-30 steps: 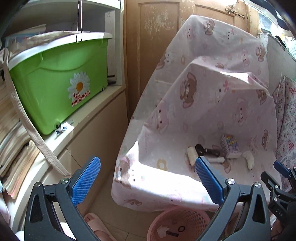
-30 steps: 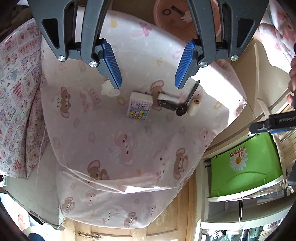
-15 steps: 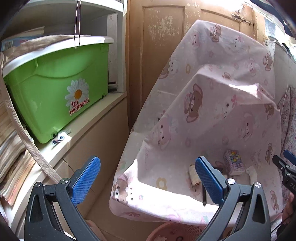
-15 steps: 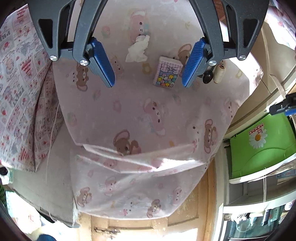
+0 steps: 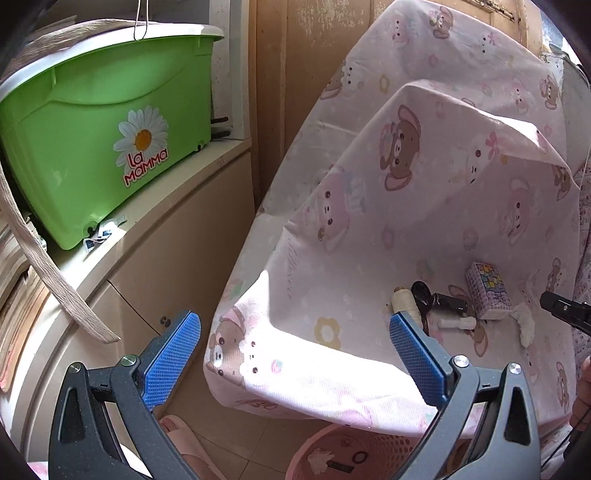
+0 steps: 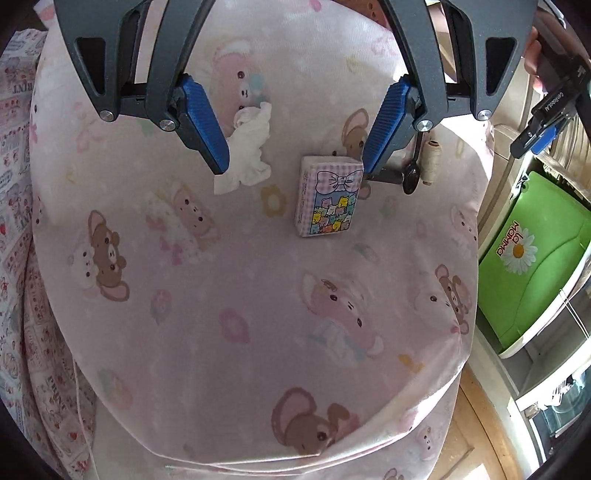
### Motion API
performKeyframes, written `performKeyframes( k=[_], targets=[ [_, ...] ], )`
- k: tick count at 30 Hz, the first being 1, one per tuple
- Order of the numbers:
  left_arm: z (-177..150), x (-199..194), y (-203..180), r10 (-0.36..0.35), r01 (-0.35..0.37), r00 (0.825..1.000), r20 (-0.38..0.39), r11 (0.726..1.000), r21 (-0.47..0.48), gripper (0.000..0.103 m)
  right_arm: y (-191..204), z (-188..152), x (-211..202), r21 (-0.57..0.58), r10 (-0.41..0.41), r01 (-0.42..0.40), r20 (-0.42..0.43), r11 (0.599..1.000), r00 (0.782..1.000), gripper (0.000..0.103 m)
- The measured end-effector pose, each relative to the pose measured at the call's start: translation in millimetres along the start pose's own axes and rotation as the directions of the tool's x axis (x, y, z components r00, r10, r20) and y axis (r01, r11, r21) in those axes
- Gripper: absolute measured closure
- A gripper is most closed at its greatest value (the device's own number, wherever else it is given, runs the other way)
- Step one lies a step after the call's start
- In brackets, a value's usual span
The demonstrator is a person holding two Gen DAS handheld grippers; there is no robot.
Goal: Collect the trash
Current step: 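Move both tools back toward the remaining tissue on the seat, then grasp the white tissue with the right gripper while the left grasps the cream thread spool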
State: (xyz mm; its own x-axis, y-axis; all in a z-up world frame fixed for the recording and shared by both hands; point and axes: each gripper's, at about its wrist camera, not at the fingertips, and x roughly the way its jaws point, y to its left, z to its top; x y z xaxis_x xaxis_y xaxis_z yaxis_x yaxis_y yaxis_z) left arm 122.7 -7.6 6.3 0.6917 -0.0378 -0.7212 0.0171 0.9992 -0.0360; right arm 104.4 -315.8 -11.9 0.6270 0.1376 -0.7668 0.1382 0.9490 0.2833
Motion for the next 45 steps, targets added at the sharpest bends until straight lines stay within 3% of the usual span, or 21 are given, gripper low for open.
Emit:
performKeyframes(
  k=[3, 7, 9, 11, 13, 17, 21, 24, 27, 30, 34, 37, 40, 43, 45],
  targets=[
    [-1, 12, -4, -0.008, 0.006, 0.999, -0.048, 0.999, -0.036, 0.002, 4, 4, 3, 0.004, -0.008, 0.008, -0.006, 1.0, 1.0, 0.026],
    [-1, 29, -11, -0.093, 0.081, 0.987, -0.132, 0.992, -0.095, 0.011, -7, 10, -1, 0.075, -0.044, 0.044, -0.009, 0.996, 0.999, 0.026],
    [1, 32, -17, -0.116, 0.103, 0.984, -0.137, 0.989, -0.104, 0.011, -16, 12, 7, 0.089, -0.078, 0.087, -0.096, 0.992, 0.992, 0.026],
    [3, 33, -25, -0.114, 0.103, 0.984, -0.134, 0.991, -0.088, 0.012, -31, 8, 23, 0.159, -0.016, 0.05, -0.21, 0.986, 0.978, 0.026],
    [4, 35, -32, -0.116, 0.107, 0.983, -0.139, 0.992, -0.071, 0.012, -45, 3, 33, 0.255, 0.041, 0.028, -0.262, 0.966, 0.964, 0.032],
    [7, 37, -41, -0.096, 0.09, 0.985, -0.14, 0.995, -0.048, 0.012, -43, 5, 36, 0.209, 0.006, 0.045, -0.238, 0.977, 0.971, 0.041],
    [9, 38, -36, -0.131, 0.12, 0.981, -0.144, 0.989, -0.083, 0.013, -38, 6, 51, 0.187, 0.008, 0.045, -0.273, 0.981, 0.962, 0.064],
    [11, 44, -29, -0.19, 0.169, 0.966, -0.178, 0.977, -0.129, 0.023, -35, 6, 57, 0.186, -0.003, 0.056, -0.27, 0.981, 0.963, 0.069],
    [8, 52, -28, -0.235, 0.207, 0.948, -0.216, 0.967, -0.146, 0.038, -28, 4, 59, 0.155, -0.037, 0.079, -0.256, 0.985, 0.966, 0.088],
    [7, 53, -37, -0.283, 0.256, 0.932, -0.227, 0.956, -0.14, 0.047, -22, 3, 58, 0.151, -0.018, 0.057, -0.246, 0.987, 0.969, 0.089],
    [11, 39, -67, -0.224, 0.229, 0.96, -0.167, 0.973, 0.01, 0.048, -11, 2, 46, 0.088, -0.055, 0.072, -0.186, 0.994, 0.981, 0.089],
    [12, 39, -82, -0.214, 0.224, 0.963, -0.163, 0.973, 0.047, 0.049, -8, 0, 38, 0.062, -0.068, 0.079, -0.168, 0.995, 0.983, 0.089],
    [12, 53, -83, -0.23, 0.235, 0.948, -0.222, 0.972, -0.003, 0.051, -6, -1, 39, 0.052, -0.046, 0.056, -0.177, 0.997, 0.983, 0.089],
    [15, 72, -70, -0.294, 0.268, 0.903, -0.312, 0.955, -0.125, 0.054, -5, 2, 40, 0.027, -0.066, 0.072, -0.179, 0.997, 0.982, 0.089],
    [15, 76, -63, -0.322, 0.278, 0.89, -0.322, 0.944, -0.175, 0.057, -9, 5, 37, 0.032, -0.066, 0.073, -0.167, 0.997, 0.984, 0.089]
  ],
)
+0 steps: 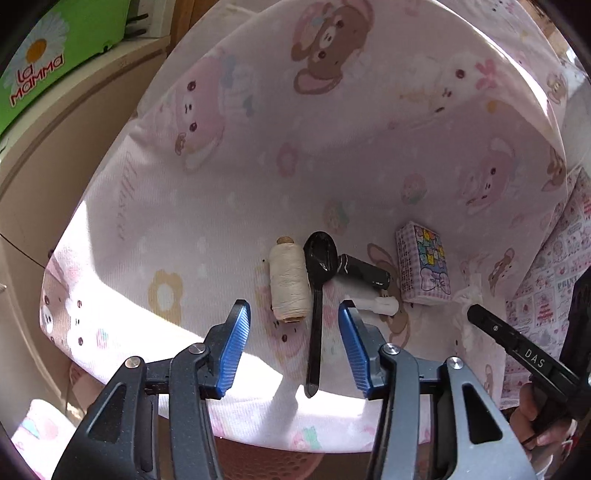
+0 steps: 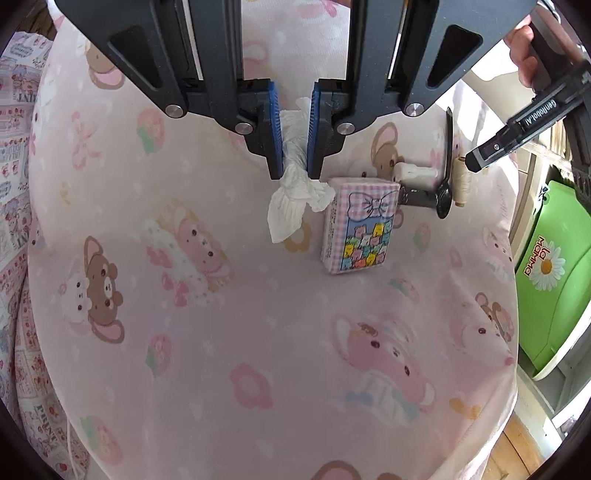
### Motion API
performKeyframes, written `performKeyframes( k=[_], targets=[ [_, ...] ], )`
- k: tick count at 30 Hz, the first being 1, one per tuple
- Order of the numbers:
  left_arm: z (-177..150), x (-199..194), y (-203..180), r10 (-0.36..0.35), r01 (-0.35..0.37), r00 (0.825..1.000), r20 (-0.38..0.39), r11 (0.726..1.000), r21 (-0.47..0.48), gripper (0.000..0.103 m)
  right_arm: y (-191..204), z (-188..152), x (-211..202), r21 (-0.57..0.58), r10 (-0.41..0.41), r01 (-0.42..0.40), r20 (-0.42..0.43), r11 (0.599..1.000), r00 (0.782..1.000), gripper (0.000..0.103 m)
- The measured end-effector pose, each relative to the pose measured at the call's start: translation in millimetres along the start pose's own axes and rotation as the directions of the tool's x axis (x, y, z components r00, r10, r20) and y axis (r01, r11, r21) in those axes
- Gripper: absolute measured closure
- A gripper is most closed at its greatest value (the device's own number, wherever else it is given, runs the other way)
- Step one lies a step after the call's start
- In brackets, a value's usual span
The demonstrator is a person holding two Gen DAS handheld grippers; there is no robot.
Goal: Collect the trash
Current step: 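Grasp the white tissue with the right gripper while the left grasps the cream thread spool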
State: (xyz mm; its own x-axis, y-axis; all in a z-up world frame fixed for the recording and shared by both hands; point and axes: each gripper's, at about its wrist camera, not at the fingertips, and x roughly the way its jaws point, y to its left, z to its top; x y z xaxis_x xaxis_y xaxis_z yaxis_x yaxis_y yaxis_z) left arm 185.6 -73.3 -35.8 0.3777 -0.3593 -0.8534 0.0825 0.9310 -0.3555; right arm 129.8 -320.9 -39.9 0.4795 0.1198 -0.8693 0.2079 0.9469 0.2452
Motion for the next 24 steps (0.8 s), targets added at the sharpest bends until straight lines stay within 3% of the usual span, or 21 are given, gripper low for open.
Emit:
performKeyframes(
  k=[7, 12, 24],
  targets=[
    [8, 10, -5, 0.017, -0.017, 1.0, 0.019, 1.0, -0.005, 0.06, -3, -1, -1, 0.015, 0.012, -0.012, -0.006, 1.0, 1.0, 0.089],
    [11, 21, -5, 0.061, -0.061, 0.998, 0.028, 0.998, -0.004, 0.081, 5, -3, -6, -0.025, -0.006, 0.006, 0.023, 1.0, 1.0, 0.089],
    [-5, -14, 9, 0.052, -0.053, 0.996, 0.07, 0.999, 0.007, 0.081, 11, -9, -5, -0.051, -0.042, 0.044, 0.046, 0.998, 0.998, 0.089]
  ],
)
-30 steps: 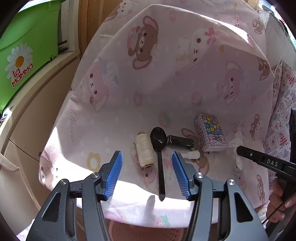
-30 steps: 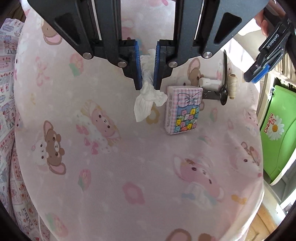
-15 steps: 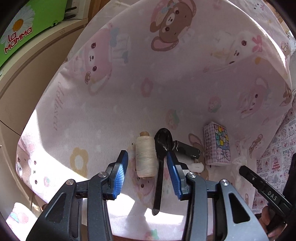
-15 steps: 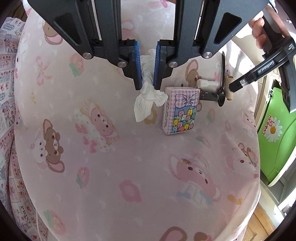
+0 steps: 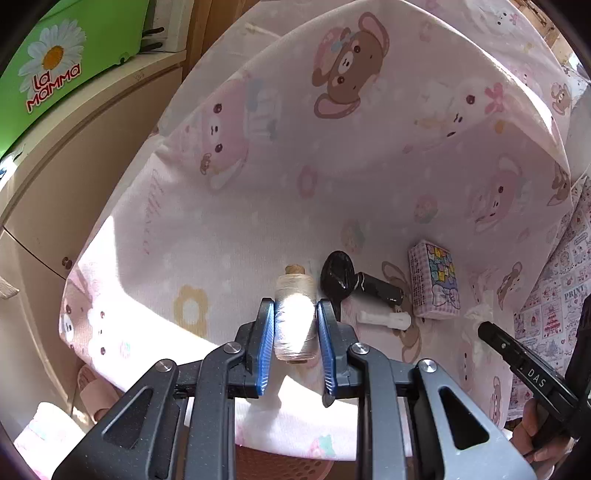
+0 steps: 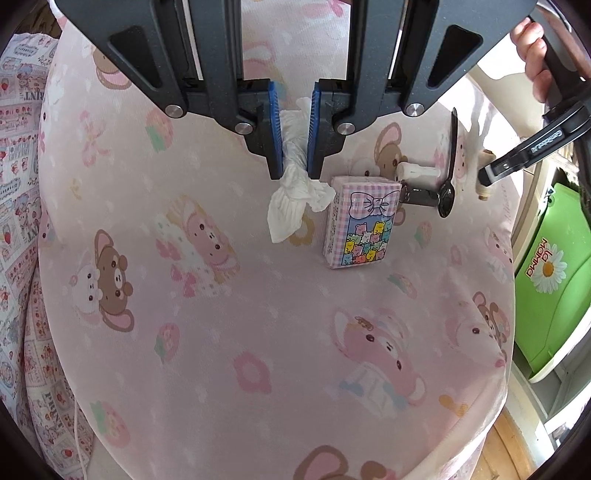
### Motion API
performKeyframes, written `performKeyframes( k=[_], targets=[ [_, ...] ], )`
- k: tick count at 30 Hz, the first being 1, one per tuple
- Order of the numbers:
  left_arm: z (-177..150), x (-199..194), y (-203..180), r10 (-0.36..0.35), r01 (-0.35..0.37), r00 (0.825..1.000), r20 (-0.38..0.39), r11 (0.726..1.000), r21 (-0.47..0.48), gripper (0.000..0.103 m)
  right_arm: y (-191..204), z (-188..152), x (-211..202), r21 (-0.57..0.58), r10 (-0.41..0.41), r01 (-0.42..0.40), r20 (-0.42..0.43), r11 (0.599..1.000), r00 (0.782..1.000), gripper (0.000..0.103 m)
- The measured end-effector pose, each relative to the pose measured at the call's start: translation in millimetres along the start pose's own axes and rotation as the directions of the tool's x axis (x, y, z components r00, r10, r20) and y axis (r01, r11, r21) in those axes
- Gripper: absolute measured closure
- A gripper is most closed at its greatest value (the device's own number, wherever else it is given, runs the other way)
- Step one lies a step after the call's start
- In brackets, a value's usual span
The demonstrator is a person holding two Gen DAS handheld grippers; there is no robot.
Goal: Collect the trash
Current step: 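Grasp the white tissue with the right gripper while the left grasps the cream thread spool, then carry tissue and thread spool over the pink basket and open both grippers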
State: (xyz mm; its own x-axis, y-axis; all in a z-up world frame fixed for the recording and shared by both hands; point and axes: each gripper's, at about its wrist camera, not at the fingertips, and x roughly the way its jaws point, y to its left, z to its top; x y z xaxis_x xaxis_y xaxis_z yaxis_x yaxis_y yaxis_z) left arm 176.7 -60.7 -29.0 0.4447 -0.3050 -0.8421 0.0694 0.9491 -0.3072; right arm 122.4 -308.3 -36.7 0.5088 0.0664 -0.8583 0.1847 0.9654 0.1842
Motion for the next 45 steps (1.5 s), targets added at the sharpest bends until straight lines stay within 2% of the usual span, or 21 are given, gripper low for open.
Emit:
performKeyframes(
  k=[8, 25, 32, 36, 45],
  targets=[
    [-8, -28, 1, 0.058, -0.063, 0.995, 0.084, 0.996, 0.056, 0.081, 10, -3, -15, -0.047, -0.008, 0.012, 0.089, 0.999, 0.996, 0.089],
    [-19, -57, 3, 0.06, -0.075, 0.988, 0.139, 0.992, 0.104, 0.081, 2, -7, -18, -0.051, -0.04, 0.045, 0.106, 0.998, 0.994, 0.089],
    [-42, -70, 14, 0.046, -0.059, 0.991, 0.129, 0.994, 0.097, 0.081, 7, -12, -24, -0.072, -0.03, 0.039, 0.121, 0.997, 0.992, 0.089],
    [-58, -77, 16, 0.074, -0.09, 0.988, 0.136, 0.989, 0.119, 0.081, 17, -19, -32, -0.105, -0.021, 0.036, 0.143, 0.994, 0.989, 0.089],
    [-88, -85, 25, 0.071, -0.081, 0.994, 0.083, 0.988, 0.132, 0.081, 47, -50, -78, -0.223, 0.087, -0.04, 0.202, 0.974, 0.976, 0.089]
  ],
)
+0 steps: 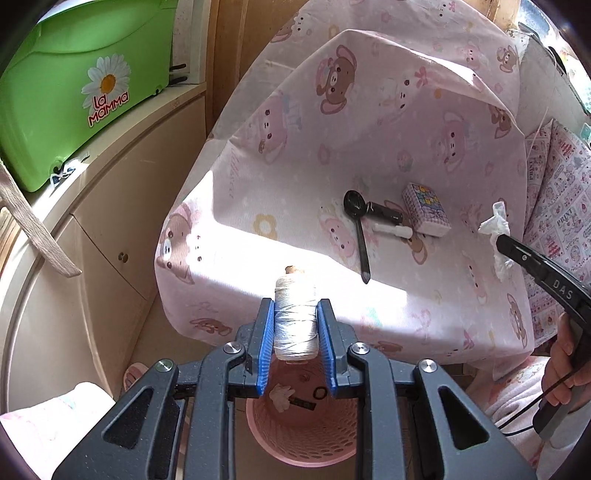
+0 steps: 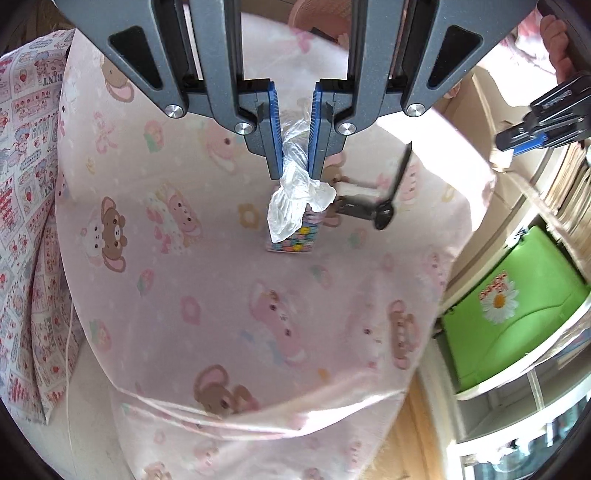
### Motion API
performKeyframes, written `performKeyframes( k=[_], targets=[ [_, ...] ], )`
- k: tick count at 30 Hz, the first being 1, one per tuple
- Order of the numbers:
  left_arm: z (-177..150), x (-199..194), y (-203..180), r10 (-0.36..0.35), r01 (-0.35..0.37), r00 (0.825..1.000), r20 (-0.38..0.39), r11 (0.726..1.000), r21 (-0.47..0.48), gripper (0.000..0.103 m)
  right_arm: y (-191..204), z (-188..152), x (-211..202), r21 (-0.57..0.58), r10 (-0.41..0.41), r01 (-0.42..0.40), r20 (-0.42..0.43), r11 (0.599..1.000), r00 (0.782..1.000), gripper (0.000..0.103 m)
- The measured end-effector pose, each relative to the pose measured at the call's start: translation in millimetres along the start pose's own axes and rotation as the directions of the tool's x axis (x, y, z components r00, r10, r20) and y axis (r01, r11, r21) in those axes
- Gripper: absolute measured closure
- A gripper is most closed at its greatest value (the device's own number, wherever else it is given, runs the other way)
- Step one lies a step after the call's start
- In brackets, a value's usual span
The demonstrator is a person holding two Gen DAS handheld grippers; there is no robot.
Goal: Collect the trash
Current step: 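Carry tissue and thread spool over the pink basket and open both grippers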
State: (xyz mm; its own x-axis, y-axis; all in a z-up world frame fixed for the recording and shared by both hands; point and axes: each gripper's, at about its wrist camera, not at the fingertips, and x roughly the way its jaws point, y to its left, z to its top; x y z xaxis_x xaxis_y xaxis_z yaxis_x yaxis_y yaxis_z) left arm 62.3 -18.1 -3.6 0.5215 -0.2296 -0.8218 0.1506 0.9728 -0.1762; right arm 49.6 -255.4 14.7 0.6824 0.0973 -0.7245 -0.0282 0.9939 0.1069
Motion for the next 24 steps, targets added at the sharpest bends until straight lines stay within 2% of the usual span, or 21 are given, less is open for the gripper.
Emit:
performKeyframes(
  k=[7, 11, 14, 18, 21, 24],
  targets=[
    [-22, 6, 6, -0.031, 0.03, 0.996, -0.086, 0.999, -0.014, 0.081, 30, -33, -34, -0.053, 0.069, -0.068, 0.02, 0.996, 0.997, 0.089],
    [-29, 14, 5, -0.036, 0.035, 0.991, -0.129, 0.999, -0.01, 0.081, 42, -47, -39, -0.08, 0.101, -0.101, 0.004, 0.992, 0.995, 0.089],
    [-33, 19, 7, -0.039, 0.037, 0.987, -0.158, 0.999, -0.018, 0.081, 51, -54, -38, -0.119, 0.096, -0.096, -0.006, 0.988, 0.995, 0.089],
    [-36, 23, 11, -0.053, 0.048, 0.982, -0.182, 0.998, -0.032, 0.081, 53, -60, -27, -0.116, 0.099, -0.104, -0.044, 0.988, 0.994, 0.089],
    [-39, 27, 11, -0.059, 0.053, 0.978, -0.202, 0.998, -0.033, 0.081, 54, -65, -19, -0.108, 0.137, -0.147, -0.091, 0.983, 0.986, 0.089],
    [-44, 40, 11, -0.086, 0.077, 0.965, -0.247, 0.996, -0.047, 0.081, 62, -73, -7, -0.128, 0.158, -0.179, -0.158, 0.975, 0.975, 0.089]
  ],
)
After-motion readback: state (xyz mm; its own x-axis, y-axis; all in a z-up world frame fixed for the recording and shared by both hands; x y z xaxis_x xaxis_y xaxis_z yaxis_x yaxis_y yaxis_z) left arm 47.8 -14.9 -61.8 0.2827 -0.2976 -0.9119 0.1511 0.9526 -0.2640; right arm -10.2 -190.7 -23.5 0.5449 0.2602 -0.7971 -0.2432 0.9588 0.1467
